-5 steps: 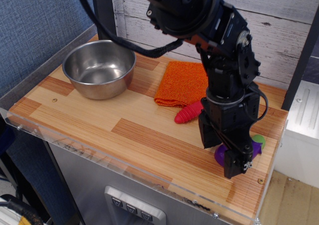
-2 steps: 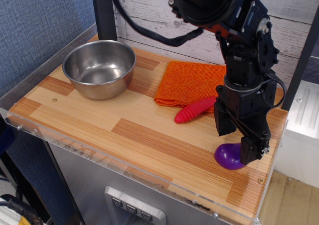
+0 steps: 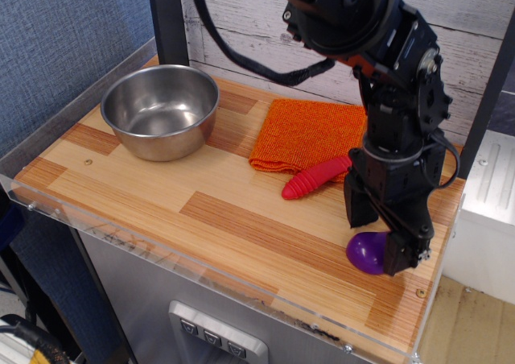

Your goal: Move the eggplant into the bowl.

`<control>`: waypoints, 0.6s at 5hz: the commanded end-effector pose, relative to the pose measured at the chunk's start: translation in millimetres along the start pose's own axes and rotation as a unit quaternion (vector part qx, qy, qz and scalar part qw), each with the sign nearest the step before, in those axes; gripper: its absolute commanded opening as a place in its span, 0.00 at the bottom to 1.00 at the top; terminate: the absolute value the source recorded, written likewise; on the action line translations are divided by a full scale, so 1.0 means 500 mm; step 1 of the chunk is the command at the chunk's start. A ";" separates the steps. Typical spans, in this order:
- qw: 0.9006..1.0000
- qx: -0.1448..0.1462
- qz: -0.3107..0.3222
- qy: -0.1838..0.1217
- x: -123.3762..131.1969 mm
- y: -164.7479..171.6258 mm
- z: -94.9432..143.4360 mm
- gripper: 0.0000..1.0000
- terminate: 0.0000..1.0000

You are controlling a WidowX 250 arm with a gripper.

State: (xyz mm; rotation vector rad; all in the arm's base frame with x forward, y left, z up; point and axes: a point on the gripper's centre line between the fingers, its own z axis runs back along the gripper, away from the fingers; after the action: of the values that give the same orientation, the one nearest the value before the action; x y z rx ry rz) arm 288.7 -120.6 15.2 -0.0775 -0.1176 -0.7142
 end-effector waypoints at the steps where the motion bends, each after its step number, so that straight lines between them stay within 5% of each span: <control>1: 1.000 0.010 -0.018 -0.006 -0.004 -0.023 0.006 0.00 0.00; 3: 0.999 0.028 -0.020 -0.013 -0.005 -0.019 0.021 0.00 0.00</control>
State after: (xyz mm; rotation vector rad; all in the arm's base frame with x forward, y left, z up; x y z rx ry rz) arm 276.7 -122.1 10.2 -0.0331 -0.1111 -0.7445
